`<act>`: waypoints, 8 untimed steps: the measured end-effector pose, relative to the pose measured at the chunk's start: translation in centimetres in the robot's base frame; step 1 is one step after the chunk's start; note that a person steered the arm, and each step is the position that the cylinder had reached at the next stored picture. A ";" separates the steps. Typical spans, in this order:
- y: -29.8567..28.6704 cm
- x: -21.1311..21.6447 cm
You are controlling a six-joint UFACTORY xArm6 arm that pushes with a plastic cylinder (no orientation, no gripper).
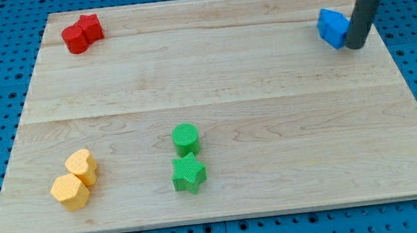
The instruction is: Push green circle along with the green star to the bottom center
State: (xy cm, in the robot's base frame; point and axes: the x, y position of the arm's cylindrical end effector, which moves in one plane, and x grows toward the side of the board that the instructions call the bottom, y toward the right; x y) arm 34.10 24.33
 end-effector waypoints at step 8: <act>-16.8 3.0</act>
State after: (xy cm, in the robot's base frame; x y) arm 37.12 7.50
